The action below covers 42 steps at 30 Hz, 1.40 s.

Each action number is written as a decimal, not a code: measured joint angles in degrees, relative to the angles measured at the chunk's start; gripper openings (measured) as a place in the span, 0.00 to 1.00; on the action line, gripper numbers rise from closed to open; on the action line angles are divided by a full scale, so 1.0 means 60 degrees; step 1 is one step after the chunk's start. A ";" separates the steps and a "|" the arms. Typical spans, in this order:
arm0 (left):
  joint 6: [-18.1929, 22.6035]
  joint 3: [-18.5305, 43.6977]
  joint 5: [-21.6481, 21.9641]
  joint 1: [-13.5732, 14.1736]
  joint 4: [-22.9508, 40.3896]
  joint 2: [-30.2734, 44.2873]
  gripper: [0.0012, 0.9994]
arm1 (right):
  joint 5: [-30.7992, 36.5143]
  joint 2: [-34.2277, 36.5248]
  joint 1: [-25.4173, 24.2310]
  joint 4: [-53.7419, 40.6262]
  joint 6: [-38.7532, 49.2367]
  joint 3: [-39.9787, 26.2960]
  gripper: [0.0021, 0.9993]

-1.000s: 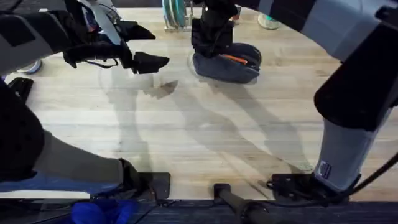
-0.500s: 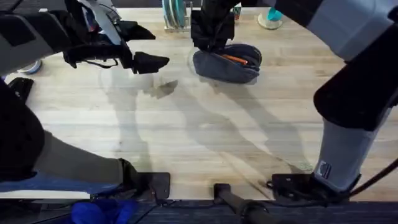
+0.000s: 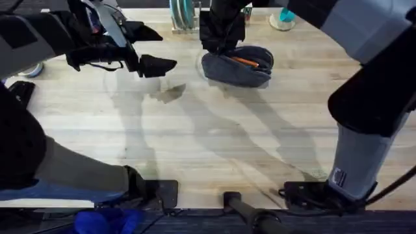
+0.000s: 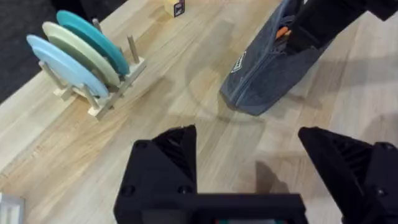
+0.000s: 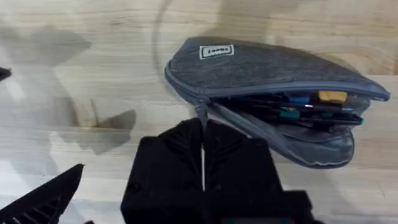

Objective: Unzip the bag, pick up the pens from the table one at a time and place them inside, then zip the bag closed.

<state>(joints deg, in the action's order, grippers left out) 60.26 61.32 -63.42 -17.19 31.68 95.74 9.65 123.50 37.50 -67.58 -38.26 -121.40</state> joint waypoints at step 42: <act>-0.0347 0.0000 -0.1501 0.2543 -0.4320 0.2597 0.91 | 0.0000 0.0000 0.0000 -0.0005 0.0062 0.0000 0.03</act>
<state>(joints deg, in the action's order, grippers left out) 58.17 61.32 -72.42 -1.94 5.76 111.33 9.65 123.50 37.50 -67.61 -37.89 -121.40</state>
